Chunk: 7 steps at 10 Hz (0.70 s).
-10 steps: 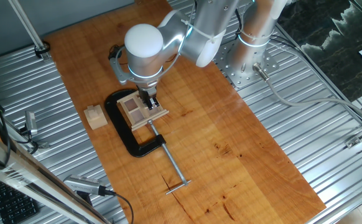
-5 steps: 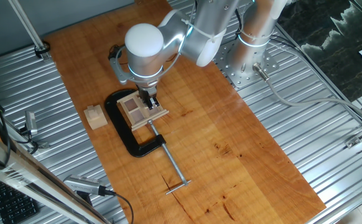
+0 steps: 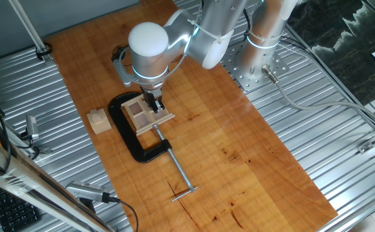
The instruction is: Open a sliding window
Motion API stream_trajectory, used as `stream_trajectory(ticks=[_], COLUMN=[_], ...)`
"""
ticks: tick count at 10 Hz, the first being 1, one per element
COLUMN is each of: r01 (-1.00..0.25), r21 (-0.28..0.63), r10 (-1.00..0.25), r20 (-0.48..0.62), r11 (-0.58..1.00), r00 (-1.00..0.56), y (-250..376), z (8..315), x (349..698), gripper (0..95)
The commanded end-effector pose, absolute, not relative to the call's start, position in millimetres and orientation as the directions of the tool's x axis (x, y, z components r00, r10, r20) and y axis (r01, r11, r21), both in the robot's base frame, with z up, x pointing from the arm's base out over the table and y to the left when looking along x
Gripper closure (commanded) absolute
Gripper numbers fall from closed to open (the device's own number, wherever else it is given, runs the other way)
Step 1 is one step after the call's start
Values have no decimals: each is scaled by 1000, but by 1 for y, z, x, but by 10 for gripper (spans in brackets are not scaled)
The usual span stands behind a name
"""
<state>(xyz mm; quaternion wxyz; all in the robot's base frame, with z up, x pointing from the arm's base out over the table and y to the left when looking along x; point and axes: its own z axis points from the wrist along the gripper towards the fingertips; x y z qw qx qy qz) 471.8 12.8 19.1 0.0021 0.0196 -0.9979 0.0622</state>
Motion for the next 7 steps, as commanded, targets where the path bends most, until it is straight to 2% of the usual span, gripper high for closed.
stream_trajectory(ticks=[1, 7], r01=[-45, -78], r21=[-121, -119], r10=[-44, -77], r20=[9, 16], r11=[992, 990], r00=[-999, -997], y=[13, 13], z=[18, 18], x=[472, 472], gripper=[950, 950])
